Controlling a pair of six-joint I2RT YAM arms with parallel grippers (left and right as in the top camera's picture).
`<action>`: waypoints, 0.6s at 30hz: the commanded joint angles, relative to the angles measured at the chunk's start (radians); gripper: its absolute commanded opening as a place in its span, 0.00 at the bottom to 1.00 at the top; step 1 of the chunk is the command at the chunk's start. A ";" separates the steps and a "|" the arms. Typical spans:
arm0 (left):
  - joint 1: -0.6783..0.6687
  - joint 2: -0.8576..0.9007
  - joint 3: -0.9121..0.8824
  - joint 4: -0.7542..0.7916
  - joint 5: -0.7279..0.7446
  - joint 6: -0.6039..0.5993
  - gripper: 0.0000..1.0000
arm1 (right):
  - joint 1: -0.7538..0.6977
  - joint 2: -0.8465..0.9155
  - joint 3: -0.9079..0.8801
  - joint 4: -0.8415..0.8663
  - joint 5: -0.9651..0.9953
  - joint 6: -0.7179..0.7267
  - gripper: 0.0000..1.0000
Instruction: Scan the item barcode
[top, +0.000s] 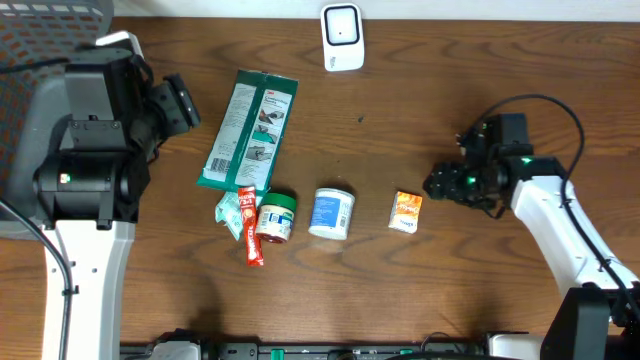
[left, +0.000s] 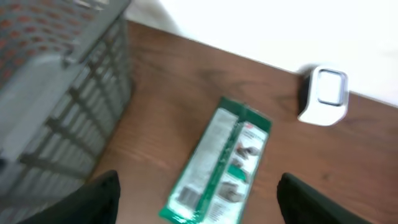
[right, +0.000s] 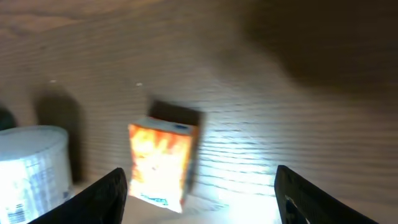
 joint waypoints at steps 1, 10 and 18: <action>-0.012 0.006 0.013 -0.023 0.359 0.010 0.44 | -0.059 -0.018 0.015 -0.001 0.027 -0.039 0.72; -0.429 0.278 -0.039 -0.049 0.476 0.004 0.55 | -0.156 -0.017 0.000 0.001 0.034 -0.039 0.73; -0.656 0.525 -0.039 0.110 0.476 -0.077 0.55 | -0.156 -0.017 -0.008 0.002 0.081 -0.039 0.73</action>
